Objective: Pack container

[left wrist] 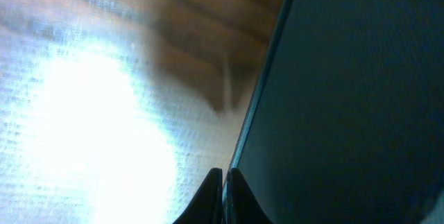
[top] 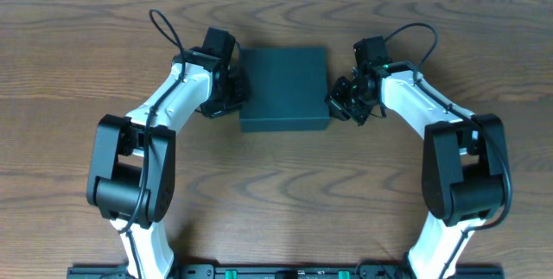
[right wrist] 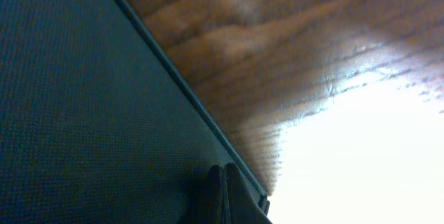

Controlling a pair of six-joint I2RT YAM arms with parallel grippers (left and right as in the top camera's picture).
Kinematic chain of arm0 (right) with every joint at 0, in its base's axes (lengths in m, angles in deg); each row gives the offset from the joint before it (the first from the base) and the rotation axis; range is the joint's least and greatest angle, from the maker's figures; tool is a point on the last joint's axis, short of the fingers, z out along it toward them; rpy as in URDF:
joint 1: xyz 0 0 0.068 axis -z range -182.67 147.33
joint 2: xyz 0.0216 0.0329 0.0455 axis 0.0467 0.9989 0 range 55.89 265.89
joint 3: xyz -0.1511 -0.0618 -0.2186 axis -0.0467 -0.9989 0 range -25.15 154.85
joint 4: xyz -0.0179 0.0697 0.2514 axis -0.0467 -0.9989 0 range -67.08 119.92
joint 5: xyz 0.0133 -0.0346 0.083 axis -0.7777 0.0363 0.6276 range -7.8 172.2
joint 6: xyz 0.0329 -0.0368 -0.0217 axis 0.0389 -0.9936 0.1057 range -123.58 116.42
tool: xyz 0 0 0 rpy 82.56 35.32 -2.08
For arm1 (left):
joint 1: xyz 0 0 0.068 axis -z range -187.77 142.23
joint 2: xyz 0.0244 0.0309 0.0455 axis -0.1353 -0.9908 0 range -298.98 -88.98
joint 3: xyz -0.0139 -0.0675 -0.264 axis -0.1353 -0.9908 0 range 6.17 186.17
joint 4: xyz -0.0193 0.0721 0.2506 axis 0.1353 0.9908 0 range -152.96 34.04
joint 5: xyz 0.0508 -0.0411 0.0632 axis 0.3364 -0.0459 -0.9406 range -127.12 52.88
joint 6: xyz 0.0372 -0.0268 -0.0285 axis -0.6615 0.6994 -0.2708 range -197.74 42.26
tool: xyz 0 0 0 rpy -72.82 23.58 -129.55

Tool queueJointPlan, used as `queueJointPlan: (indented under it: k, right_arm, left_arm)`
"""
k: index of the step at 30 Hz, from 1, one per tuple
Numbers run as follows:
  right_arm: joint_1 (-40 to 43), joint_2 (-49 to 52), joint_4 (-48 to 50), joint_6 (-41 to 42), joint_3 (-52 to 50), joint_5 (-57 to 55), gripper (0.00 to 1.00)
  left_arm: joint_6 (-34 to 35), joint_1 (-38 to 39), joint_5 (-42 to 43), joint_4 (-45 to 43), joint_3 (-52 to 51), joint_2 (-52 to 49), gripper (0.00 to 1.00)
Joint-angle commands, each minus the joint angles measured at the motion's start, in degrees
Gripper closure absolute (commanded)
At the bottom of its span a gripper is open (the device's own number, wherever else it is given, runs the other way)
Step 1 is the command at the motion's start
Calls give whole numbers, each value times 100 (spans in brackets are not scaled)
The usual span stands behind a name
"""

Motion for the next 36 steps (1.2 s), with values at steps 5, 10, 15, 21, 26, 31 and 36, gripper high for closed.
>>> queueJointPlan:
  k: [5,10,15,21,26,31,36]
  right_arm:
    - [-177,-81,-459,-37,55,297,98]
    - [-181,-138,-516,-151,55,-116,98]
    - [-177,-236,-562,-192,57,-243,98]
    - [-184,-315,-846,-168,57,-221,99]
    - [-181,-317,-1078,-170,57,-254,98]
    - [-173,-337,-1078,-173,57,-326,98]
    - [42,-612,-1082,-332,125,-1001,98]
  left_arm:
    - [-289,271,186,326,107,-11,94]
    - [-302,299,-11,225,107,-11,94]
    - [-308,295,-120,258,107,-11,94]
    - [-398,289,-372,553,133,-11,94]
    - [-409,289,-525,678,133,-11,94]
    - [-415,236,-1147,885,234,-4,94]
    - [-595,52,-1937,1016,656,72,94]
